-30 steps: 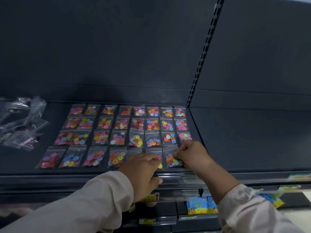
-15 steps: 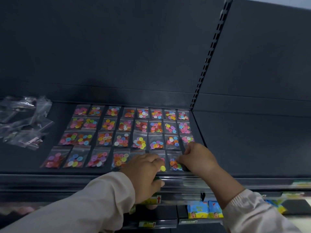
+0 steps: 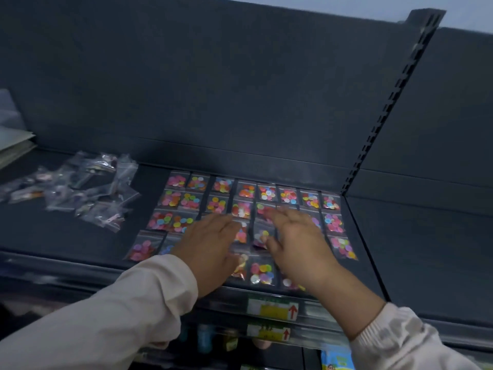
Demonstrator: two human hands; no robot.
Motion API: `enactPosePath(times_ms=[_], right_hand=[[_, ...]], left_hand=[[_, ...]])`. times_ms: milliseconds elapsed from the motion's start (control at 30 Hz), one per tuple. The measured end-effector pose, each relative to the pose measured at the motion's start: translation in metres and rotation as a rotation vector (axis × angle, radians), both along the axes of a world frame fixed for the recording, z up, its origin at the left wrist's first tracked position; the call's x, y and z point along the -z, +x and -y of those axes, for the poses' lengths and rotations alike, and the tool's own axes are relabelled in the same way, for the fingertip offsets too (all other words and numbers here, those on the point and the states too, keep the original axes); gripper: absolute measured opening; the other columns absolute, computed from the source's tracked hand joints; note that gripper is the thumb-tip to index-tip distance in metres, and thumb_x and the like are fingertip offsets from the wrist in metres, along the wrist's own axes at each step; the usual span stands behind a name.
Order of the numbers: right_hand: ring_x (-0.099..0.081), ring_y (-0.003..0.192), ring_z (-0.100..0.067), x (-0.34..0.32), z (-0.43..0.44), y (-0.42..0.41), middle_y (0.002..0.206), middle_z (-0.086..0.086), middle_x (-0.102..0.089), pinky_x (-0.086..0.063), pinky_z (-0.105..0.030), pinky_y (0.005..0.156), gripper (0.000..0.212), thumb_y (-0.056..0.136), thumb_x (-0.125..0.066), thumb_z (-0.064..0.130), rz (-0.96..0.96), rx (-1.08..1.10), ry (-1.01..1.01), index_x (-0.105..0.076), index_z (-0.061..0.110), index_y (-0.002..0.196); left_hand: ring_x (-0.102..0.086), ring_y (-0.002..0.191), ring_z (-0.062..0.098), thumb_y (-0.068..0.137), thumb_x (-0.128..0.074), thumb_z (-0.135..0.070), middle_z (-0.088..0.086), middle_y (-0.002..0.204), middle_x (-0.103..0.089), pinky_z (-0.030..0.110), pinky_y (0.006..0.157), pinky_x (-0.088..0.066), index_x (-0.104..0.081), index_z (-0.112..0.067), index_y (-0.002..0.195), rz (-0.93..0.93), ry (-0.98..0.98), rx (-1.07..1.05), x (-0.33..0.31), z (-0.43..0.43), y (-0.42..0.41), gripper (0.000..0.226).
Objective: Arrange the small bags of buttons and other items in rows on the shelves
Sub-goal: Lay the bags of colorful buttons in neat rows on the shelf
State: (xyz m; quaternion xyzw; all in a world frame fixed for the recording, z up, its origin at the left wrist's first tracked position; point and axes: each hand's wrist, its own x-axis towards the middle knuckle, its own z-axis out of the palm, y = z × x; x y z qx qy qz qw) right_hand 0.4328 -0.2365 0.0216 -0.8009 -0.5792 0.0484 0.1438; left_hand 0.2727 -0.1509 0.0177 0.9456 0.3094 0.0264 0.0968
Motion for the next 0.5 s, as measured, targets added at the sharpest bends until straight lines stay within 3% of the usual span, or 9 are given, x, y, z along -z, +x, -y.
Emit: enactPosePath(times_ms=[167,500], right_hand=[[0.001,0.145,-0.02,-0.001,-0.048,-0.043,0.158,0.003,-0.008,-0.002,-0.039,0.117,0.063,0.095,-0.039,0.048,0.074,-0.098,-0.081,-0.015,0.029,0.149],[0.005,0.145,-0.018,-0.001,-0.162,-0.148,0.159,0.003,0.0,0.001,-0.035,0.118,0.066,0.095,-0.038,0.048,0.078,-0.277,-0.135,-0.009,0.024,0.15]], left_hand=[[0.004,0.146,0.016,0.094,-0.038,-0.05,-0.006,0.159,-0.002,0.036,0.117,-0.005,-0.006,-0.028,0.15,-0.014,0.056,-0.11,-0.006,-0.046,-0.046,0.068],[-0.006,0.146,0.017,0.093,-0.038,-0.053,-0.004,0.158,-0.008,0.035,0.117,-0.008,-0.007,-0.027,0.15,-0.089,0.047,-0.234,-0.003,-0.144,-0.162,0.07]])
